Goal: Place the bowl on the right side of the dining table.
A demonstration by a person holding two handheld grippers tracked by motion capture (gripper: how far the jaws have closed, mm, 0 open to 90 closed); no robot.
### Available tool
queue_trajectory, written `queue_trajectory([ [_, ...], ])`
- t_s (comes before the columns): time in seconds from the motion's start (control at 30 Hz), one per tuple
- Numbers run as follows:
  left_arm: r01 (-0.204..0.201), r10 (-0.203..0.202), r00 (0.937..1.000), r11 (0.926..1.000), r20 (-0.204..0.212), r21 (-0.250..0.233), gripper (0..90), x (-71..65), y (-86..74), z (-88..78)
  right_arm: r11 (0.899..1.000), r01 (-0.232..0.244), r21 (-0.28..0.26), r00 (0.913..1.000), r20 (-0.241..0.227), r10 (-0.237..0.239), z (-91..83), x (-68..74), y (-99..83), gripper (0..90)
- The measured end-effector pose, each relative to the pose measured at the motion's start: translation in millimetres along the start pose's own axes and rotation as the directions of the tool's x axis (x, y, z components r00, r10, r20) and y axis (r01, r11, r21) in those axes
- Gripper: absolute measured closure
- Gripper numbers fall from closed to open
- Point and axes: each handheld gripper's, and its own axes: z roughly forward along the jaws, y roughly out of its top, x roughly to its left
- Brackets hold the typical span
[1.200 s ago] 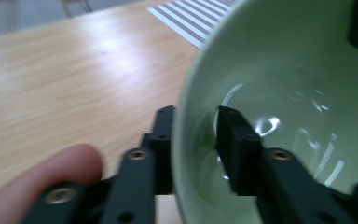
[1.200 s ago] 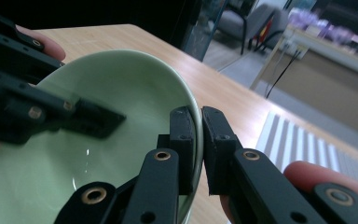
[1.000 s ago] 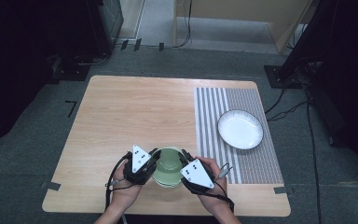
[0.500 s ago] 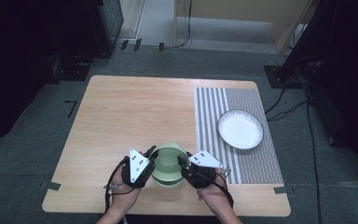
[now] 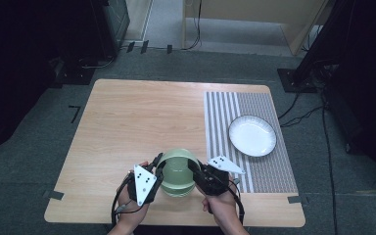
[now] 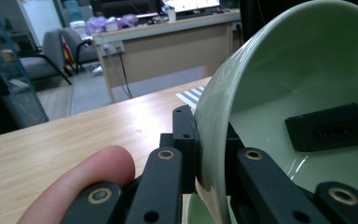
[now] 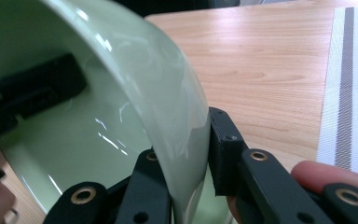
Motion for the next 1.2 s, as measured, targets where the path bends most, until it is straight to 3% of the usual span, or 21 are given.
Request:
queue_trajectory([
  [0.17, 0.035, -0.035, 0.9991, 0.9993, -0.022, -0.010, 84.2, -2.8, -3.3, -1.6, 0.999, -0.041, -0.032, 0.9990, -0.019, 0.041, 0.5, -1.3, -2.7, 79.7],
  [0.27, 0.054, -0.054, 0.9984, 0.9985, -0.018, -0.009, 84.3, -2.2, -4.8, -1.6, 0.999, -0.037, -0.039, 0.9993, -0.006, 0.036, 0.6, -0.4, -3.4, 81.0],
  [0.3, 0.061, -0.061, 0.9981, 0.9981, -0.008, -0.012, 84.2, -0.6, -5.5, -1.7, 0.999, 0.004, -0.050, 0.9999, 0.010, -0.004, 0.0, 1.3, -5.3, 82.4],
  [0.37, 0.061, -0.061, 0.9981, 0.9979, -0.011, -0.021, 84.1, -0.6, -6.2, -2.8, 0.998, 0.019, -0.060, 0.9997, 0.014, -0.018, -0.5, 2.6, -6.1, 82.4],
  [0.67, 0.079, -0.080, 0.9964, 0.9962, -0.029, -0.036, 83.6, -2.1, -4.5, -5.3, 0.998, -0.017, -0.061, 0.9998, -0.014, 0.017, -0.1, 1.4, -5.7, 82.4],
  [0.73, 0.079, -0.081, 0.9962, 0.9960, -0.034, -0.041, 83.5, -2.7, -3.8, -6.3, 0.997, 0.006, -0.078, 0.9999, -0.011, -0.007, 0.0, 2.3, -6.5, 82.6],
  [0.93, 0.111, -0.113, 0.9929, 0.9929, -0.038, -0.043, 83.8, -4.3, -4.2, -6.8, 0.995, -0.018, -0.098, 0.9998, -0.005, 0.018, -3.1, 3.7, -4.2, 82.9],
  [1.1, 0.126, -0.127, 0.9918, 0.9912, -0.013, -0.040, 83.0, -3.0, -4.2, -5.9, 0.995, -0.012, -0.104, 0.9999, 0.008, 0.012, -4.5, 3.4, -4.1, 83.4],
  [1.2, 0.150, -0.148, 0.9881, 0.9877, 0.041, -0.044, 80.7, 0.9, -3.9, -5.4, 0.994, -0.005, -0.109, 0.9999, 0.015, 0.006, -5.8, 3.1, -2.4, 83.6],
])
